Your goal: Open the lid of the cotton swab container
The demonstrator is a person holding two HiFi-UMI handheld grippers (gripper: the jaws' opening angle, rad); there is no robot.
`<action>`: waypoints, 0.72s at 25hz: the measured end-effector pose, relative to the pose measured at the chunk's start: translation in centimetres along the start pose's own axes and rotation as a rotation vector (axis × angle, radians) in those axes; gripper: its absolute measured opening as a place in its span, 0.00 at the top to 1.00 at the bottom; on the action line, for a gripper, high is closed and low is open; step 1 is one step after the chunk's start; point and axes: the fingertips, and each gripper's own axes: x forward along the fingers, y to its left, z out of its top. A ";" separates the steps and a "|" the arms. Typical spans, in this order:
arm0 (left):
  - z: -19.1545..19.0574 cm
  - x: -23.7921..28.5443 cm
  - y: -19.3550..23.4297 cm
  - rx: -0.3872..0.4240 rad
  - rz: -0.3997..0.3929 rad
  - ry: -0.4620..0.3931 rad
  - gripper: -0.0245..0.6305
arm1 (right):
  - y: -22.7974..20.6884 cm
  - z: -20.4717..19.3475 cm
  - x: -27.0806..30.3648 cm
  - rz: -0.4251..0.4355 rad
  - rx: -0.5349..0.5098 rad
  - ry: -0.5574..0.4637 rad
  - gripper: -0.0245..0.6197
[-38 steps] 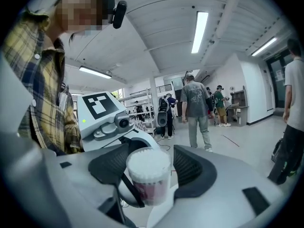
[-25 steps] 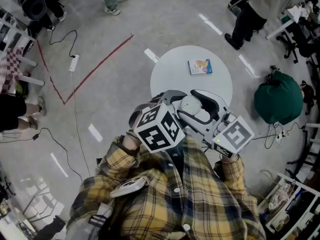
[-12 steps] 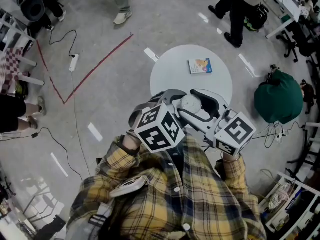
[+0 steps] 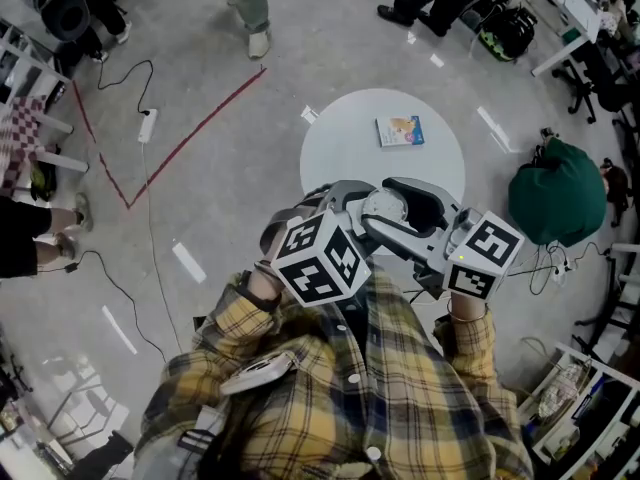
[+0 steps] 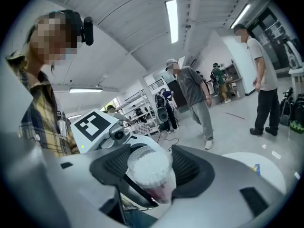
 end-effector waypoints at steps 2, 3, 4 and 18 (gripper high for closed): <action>0.0 0.0 -0.1 -0.005 -0.008 -0.005 0.56 | 0.0 0.0 -0.1 0.004 0.006 0.005 0.52; 0.0 0.0 -0.2 -0.007 -0.012 -0.006 0.56 | 0.1 -0.1 -0.1 0.005 0.007 0.007 0.52; -0.1 -0.1 -0.2 -0.007 -0.014 -0.006 0.56 | 0.2 -0.1 0.0 0.005 0.007 0.008 0.52; -0.9 -0.2 -1.0 -0.006 -0.051 0.015 0.56 | -0.5 2.8 -1.2 -0.078 -0.010 -0.094 0.51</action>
